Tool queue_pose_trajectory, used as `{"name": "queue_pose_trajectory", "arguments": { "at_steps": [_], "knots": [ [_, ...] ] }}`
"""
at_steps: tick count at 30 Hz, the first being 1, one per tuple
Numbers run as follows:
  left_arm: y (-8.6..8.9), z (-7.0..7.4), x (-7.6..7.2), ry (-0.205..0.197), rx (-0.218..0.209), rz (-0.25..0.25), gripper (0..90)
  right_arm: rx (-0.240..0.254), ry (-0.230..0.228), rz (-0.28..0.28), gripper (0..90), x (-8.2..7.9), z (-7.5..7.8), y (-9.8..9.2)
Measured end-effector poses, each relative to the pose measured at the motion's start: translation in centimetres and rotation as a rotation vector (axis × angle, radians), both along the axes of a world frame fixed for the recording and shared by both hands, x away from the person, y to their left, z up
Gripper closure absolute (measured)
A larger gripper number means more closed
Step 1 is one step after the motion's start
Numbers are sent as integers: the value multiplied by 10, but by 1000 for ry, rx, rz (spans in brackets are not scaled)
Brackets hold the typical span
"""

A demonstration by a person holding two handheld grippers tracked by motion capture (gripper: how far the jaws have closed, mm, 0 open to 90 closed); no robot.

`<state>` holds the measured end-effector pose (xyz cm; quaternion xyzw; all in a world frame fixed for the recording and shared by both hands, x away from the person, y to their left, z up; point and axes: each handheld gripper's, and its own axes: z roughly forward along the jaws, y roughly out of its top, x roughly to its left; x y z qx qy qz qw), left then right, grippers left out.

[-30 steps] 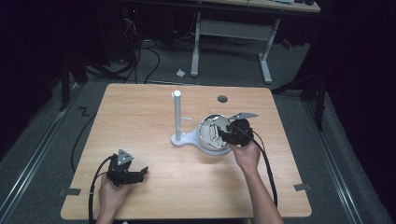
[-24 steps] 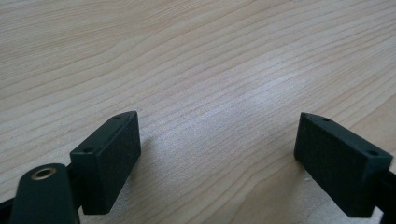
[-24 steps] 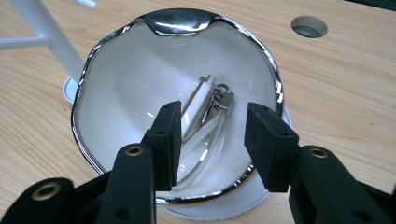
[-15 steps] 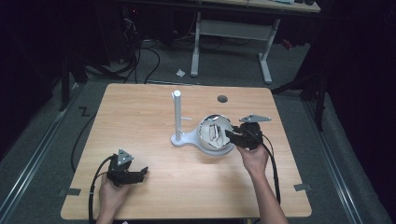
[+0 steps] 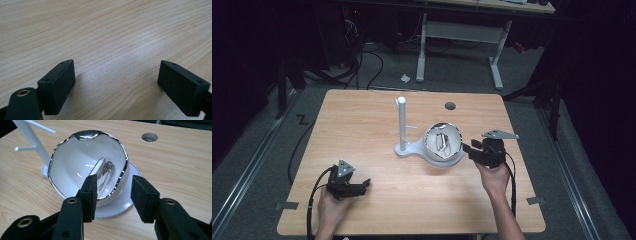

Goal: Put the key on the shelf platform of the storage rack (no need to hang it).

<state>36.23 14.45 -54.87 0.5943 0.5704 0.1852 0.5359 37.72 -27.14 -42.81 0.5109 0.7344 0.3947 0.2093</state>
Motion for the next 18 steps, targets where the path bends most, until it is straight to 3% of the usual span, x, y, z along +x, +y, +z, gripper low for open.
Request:
{"name": "queue_pose_trajectory", "arguments": {
  "at_steps": [18],
  "knots": [
    [0, 0, 0, -1, 1, 0, 149, 50, -1, -36, 565, -25, -10, -21]
  ]
}}
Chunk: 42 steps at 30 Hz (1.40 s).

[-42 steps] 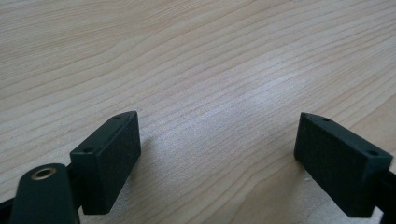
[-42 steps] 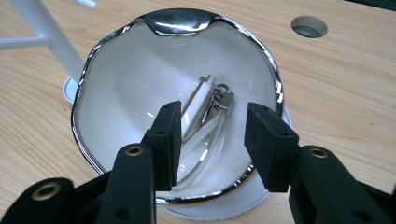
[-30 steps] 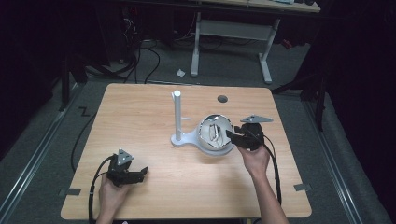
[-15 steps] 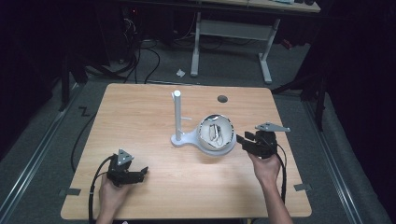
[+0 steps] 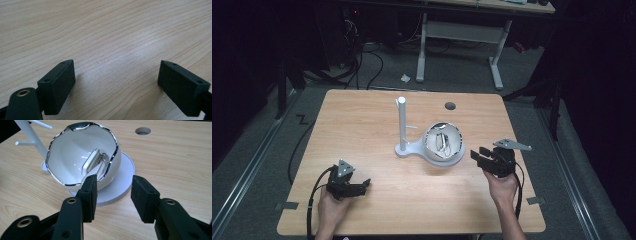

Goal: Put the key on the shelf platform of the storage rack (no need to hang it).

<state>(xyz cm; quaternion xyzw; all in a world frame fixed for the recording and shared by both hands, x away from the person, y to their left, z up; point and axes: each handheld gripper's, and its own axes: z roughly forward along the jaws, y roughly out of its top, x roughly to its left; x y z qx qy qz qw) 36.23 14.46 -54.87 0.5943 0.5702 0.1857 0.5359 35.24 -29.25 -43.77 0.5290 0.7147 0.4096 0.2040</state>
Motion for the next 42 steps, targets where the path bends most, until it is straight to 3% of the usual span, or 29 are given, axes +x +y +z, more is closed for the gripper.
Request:
{"name": "queue_pose_trajectory", "arguments": {
  "at_steps": [25, 37, 42],
  "knots": [
    [0, 0, 0, 0, 0, 0, 149, 7, 30, 18, 551, -17, -27, 4],
    [0, 0, 0, 1, 0, 0, 149, 26, 54, 42, 548, -20, -50, 12],
    [0, 0, 0, 2, 3, -1, 149, 12, 52, 49, 532, -21, -59, 17]
  ]
}}
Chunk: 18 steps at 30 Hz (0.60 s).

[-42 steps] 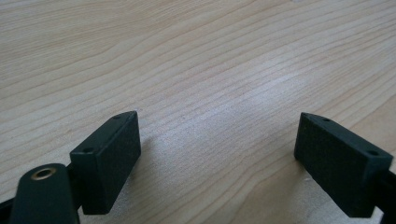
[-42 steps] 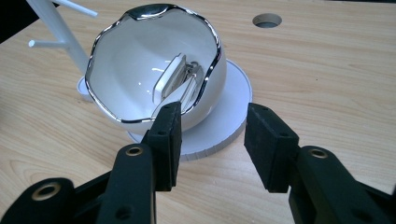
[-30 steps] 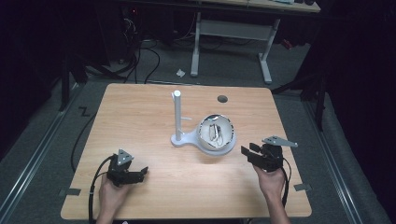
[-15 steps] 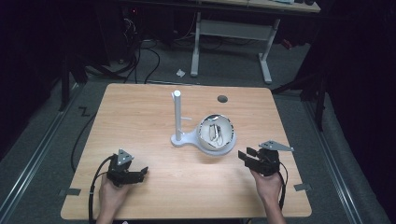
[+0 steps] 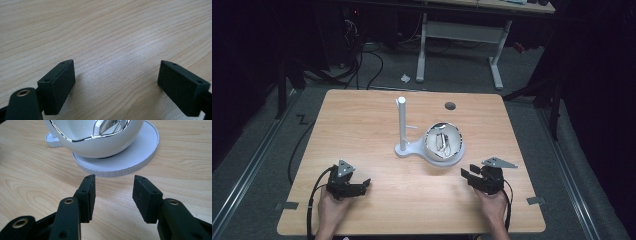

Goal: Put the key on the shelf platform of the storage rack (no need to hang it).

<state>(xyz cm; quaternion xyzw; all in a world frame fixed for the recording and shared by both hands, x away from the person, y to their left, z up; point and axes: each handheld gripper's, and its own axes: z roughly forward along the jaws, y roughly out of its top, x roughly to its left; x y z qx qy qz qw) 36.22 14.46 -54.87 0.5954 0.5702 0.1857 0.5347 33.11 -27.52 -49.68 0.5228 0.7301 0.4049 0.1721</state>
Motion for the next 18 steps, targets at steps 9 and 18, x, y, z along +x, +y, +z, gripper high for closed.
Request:
{"name": "queue_pose_trajectory", "arguments": {
  "at_steps": [9, 18],
  "knots": [
    [0, 0, 0, -1, -2, 1, 148, -37, 8, 14, 518, 0, -12, 9],
    [0, 0, 0, 0, 0, 1, 149, -93, 7, 15, 512, -1, -22, 18]
  ]
}}
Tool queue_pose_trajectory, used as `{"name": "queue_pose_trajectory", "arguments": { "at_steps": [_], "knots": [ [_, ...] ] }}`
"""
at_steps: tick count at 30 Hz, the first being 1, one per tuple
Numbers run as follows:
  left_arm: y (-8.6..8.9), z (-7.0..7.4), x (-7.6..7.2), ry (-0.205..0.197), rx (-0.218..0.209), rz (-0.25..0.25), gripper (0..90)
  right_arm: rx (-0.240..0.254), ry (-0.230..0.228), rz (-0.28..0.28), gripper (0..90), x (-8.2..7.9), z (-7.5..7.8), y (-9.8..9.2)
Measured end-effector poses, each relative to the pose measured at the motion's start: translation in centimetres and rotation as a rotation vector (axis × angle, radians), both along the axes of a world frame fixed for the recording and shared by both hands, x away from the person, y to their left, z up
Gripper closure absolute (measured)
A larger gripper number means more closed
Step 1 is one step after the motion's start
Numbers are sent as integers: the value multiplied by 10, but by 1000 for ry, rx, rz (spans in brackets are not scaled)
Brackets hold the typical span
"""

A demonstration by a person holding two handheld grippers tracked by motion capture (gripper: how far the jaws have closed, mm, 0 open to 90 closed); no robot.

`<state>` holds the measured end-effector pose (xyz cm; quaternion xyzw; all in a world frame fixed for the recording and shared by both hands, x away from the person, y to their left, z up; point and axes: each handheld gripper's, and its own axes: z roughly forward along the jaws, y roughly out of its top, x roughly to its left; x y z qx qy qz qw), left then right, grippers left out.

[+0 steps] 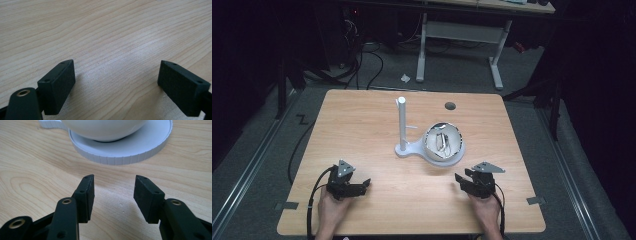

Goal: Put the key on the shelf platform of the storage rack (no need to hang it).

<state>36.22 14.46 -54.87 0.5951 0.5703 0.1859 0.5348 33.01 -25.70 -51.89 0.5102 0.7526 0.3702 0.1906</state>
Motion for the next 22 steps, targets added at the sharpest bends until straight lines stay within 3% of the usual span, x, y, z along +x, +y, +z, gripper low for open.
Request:
{"name": "queue_pose_trajectory", "arguments": {
  "at_steps": [7, 11, 22],
  "knots": [
    [0, 0, 0, -1, -2, 1, 148, -67, 17, 6, 484, 1, -9, 8],
    [0, 0, 0, -1, -2, 1, 149, -110, -14, 11, 473, -1, -12, 12],
    [0, 0, 0, -1, -2, 1, 148, -114, -13, 29, 433, 0, -12, 12]
  ]
}}
